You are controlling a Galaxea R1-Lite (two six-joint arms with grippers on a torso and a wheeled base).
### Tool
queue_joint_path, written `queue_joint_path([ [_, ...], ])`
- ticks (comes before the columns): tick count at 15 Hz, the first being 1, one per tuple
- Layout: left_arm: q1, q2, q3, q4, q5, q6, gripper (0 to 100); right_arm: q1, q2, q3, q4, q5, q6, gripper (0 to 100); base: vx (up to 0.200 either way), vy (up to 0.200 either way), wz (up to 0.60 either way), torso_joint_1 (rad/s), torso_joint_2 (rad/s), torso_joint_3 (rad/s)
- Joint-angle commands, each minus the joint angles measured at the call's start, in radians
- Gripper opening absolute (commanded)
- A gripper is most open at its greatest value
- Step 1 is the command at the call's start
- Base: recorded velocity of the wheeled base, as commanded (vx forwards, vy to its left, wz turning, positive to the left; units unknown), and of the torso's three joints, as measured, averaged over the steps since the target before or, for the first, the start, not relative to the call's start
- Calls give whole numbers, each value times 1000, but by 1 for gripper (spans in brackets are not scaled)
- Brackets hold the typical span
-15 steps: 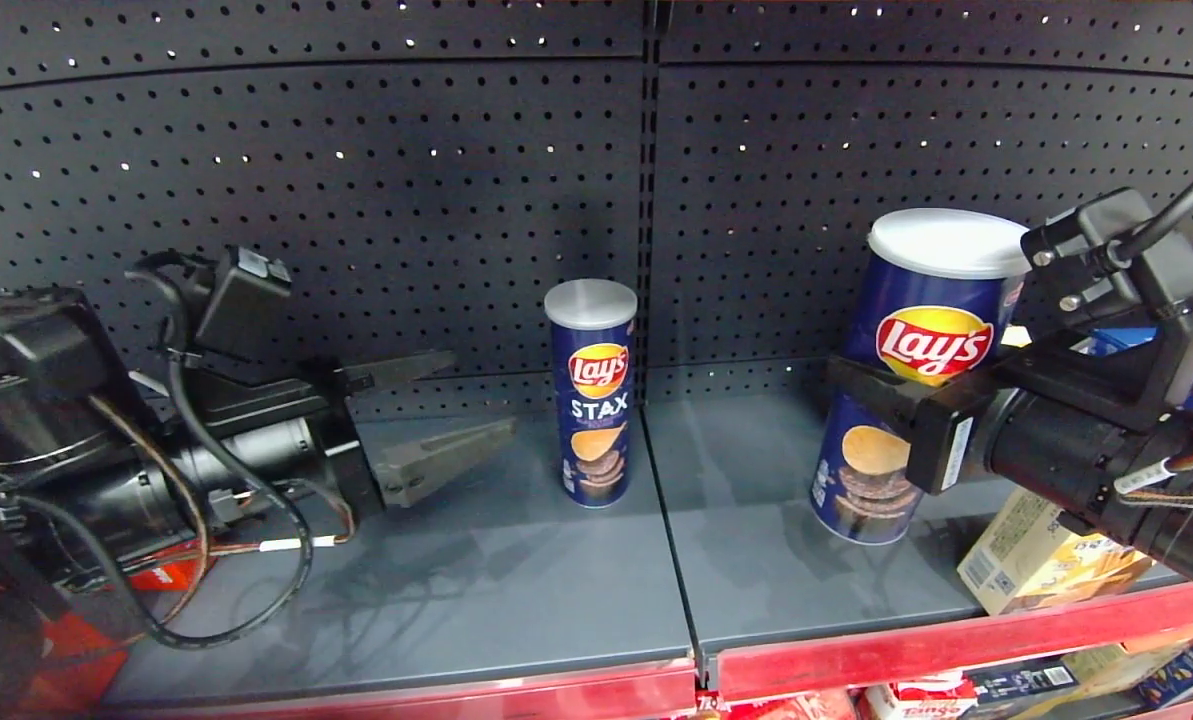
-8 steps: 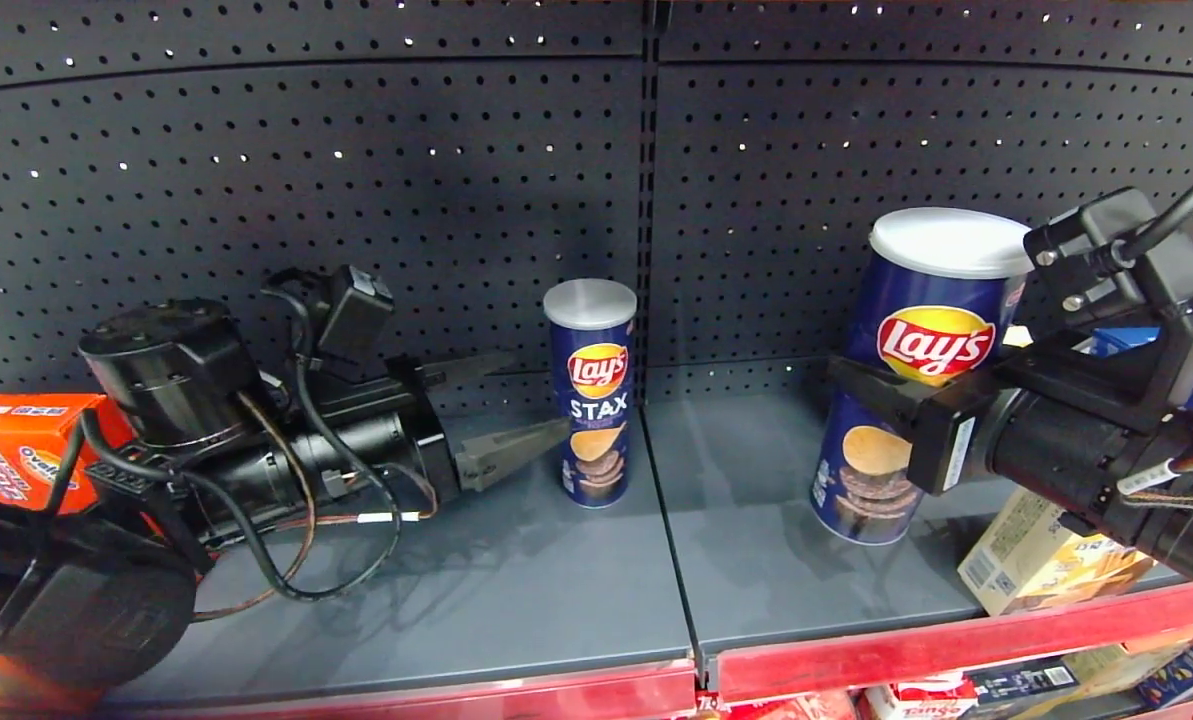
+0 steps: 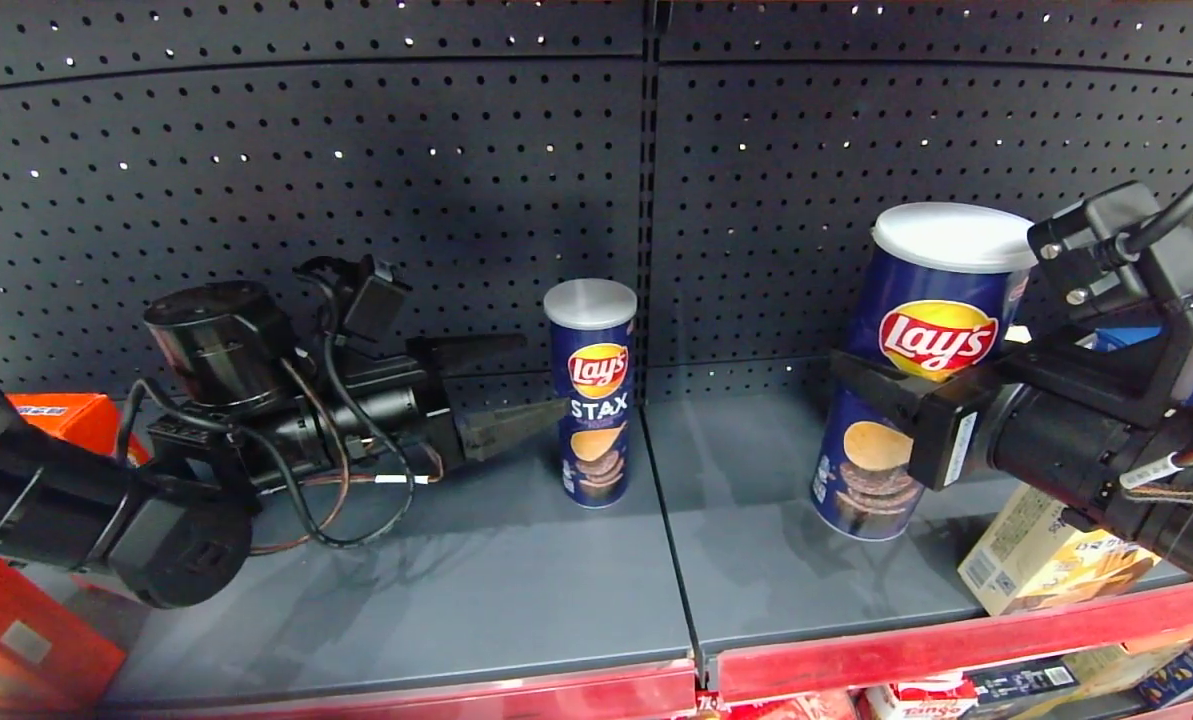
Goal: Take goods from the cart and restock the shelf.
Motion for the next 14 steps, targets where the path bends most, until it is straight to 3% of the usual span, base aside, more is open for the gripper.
queue_joint_path([
  [1, 11, 43, -39, 0, -20, 0, 100, 0, 1, -2, -1, 0, 0, 0, 0, 0, 0, 0, 0, 0],
  [2, 30, 78, -83, 2, -111, -3, 100, 0, 1, 0, -2, 0, 0, 0, 0, 0, 0, 0, 0, 0],
  [3, 34, 101, -111, 2, -131, -3, 100, -1, 4, 0, -4, 0, 0, 0, 0, 0, 0, 0, 0, 0],
  [5, 39, 129, -145, 0, -140, -20, 100, -4, 7, -3, -4, 0, 0, 0, 0, 0, 0, 0, 0, 0],
  [6, 39, 133, -165, 0, -168, -66, 100, -6, 10, -3, -4, 0, 0, 0, 0, 0, 0, 0, 0, 0],
  [7, 42, 144, -186, 0, -191, -83, 100, -6, 10, -2, -4, 0, 0, 0, 0, 0, 0, 0, 0, 0],
  [10, 42, 167, -227, 0, -208, -95, 100, -9, 8, 0, -4, -1, 0, 0, 0, 0, 0, 0, 0, 0],
  [14, 7, 164, -204, -1, -221, -94, 100, -9, 21, -5, -7, -1, 0, 0, 0, 0, 0, 0, 0, 0],
])
